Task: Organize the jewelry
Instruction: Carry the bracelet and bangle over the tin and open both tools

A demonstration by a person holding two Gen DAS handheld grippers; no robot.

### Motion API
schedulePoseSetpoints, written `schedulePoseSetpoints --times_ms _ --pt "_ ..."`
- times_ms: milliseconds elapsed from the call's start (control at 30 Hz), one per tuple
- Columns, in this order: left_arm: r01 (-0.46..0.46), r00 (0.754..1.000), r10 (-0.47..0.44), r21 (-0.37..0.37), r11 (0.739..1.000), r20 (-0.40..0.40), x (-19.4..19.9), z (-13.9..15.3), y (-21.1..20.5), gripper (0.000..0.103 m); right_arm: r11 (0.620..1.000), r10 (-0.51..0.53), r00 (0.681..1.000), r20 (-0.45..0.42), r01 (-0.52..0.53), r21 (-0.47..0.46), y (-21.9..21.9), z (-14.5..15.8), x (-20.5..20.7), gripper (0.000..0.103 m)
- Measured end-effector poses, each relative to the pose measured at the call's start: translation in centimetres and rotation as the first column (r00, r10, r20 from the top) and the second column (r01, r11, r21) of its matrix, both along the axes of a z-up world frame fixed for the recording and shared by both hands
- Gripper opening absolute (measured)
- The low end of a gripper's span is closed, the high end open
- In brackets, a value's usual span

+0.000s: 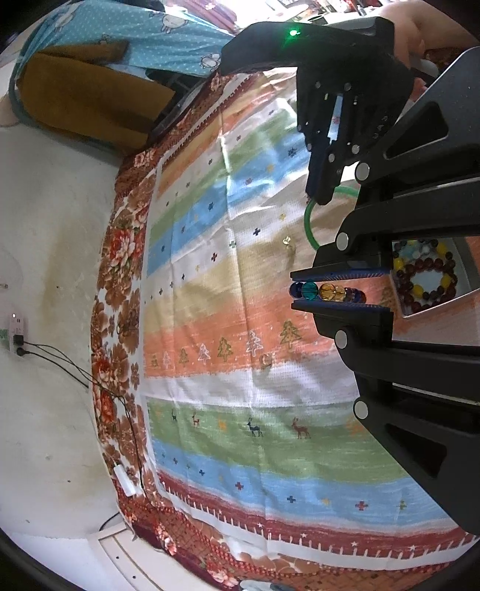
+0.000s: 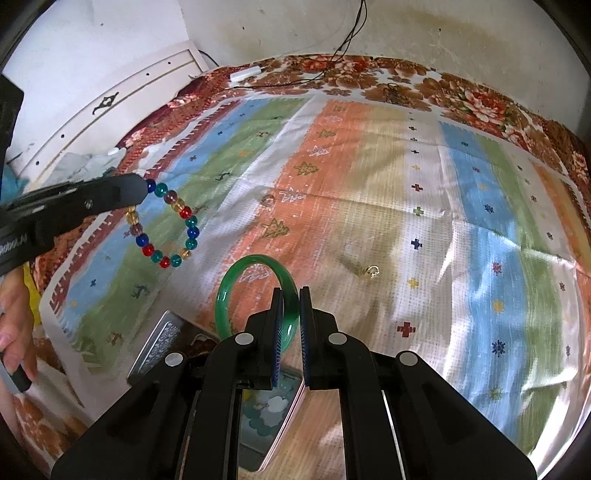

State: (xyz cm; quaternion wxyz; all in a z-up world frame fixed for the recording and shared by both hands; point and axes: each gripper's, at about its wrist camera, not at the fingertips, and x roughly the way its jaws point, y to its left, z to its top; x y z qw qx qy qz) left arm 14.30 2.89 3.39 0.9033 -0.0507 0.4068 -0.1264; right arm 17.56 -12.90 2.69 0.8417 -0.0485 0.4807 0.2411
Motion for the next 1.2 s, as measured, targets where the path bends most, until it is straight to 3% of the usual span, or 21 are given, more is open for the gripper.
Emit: schedulePoseSetpoints --times_ms 867,933,967,1067,1200 --pt "0.057 0.998 -0.057 0.004 0.998 -0.034 -5.0 -1.8 -2.0 0.010 0.998 0.055 0.997 -0.047 -0.055 -0.005 -0.6 -1.1 -4.2 0.010" --pt "0.055 0.997 -0.055 0.011 0.998 -0.046 -5.0 -2.0 -2.1 0.020 0.997 0.071 0.995 -0.075 -0.071 0.005 -0.5 -1.5 -4.3 0.011" --pt "0.045 0.998 -0.044 0.012 0.999 -0.049 -4.9 -2.1 -2.0 0.031 0.997 0.073 0.994 -0.083 -0.073 0.006 -0.4 -1.6 -4.4 0.014" --pt "0.034 0.998 -0.033 0.017 0.999 -0.050 -4.8 -2.2 -1.9 0.034 0.999 0.053 0.997 -0.064 -0.053 -0.001 -0.7 -1.4 -4.3 0.031" --pt "0.000 0.999 0.001 0.028 1.000 -0.053 -4.3 -2.4 -1.3 0.041 0.999 0.016 0.999 -0.037 -0.017 -0.027 -1.2 -1.2 -3.9 0.032"
